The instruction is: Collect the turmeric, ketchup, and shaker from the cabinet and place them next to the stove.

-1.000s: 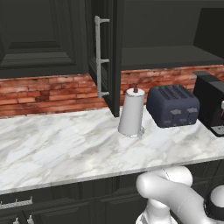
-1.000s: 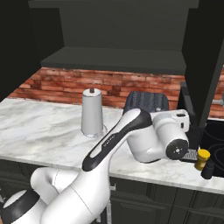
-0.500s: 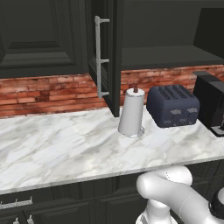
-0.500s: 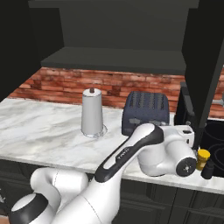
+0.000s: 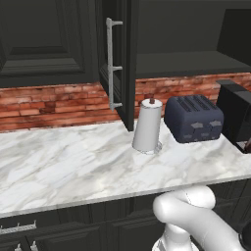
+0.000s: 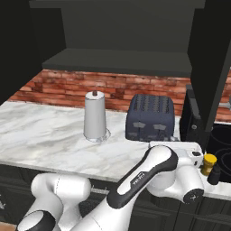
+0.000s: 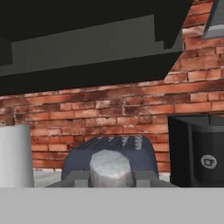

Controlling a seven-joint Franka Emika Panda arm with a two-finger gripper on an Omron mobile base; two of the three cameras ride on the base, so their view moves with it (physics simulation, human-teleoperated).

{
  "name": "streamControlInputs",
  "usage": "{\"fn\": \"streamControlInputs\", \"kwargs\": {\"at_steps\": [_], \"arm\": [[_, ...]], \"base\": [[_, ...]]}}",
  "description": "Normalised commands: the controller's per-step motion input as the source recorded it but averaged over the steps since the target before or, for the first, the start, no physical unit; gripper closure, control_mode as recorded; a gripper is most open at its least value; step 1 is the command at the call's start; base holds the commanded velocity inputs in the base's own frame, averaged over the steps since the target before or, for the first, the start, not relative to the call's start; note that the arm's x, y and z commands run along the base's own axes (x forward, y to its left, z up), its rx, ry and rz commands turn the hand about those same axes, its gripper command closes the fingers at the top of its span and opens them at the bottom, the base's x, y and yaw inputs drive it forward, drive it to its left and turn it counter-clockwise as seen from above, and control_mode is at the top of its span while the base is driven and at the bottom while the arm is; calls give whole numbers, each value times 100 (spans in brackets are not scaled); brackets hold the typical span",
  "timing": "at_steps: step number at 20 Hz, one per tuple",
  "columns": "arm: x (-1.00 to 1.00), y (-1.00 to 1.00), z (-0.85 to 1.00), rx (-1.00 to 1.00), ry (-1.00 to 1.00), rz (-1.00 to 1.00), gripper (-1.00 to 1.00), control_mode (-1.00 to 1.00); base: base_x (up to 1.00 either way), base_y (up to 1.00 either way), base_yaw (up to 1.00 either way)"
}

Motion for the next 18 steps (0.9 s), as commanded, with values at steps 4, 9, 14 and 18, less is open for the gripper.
{"fn": "streamControlInputs", "kwargs": {"at_steps": [4,9,14,18], "arm": [[-4,-24,-25,-4,0,-3,100,-100],[0,-5,-39,-12,0,-1,100,-100],[0,-40,-22,-1,0,0,100,-100],[0,-42,-16,0,0,0,100,-100]], "base": [[0,0,0],[0,0,0],[0,0,0],[0,0,0]]}}
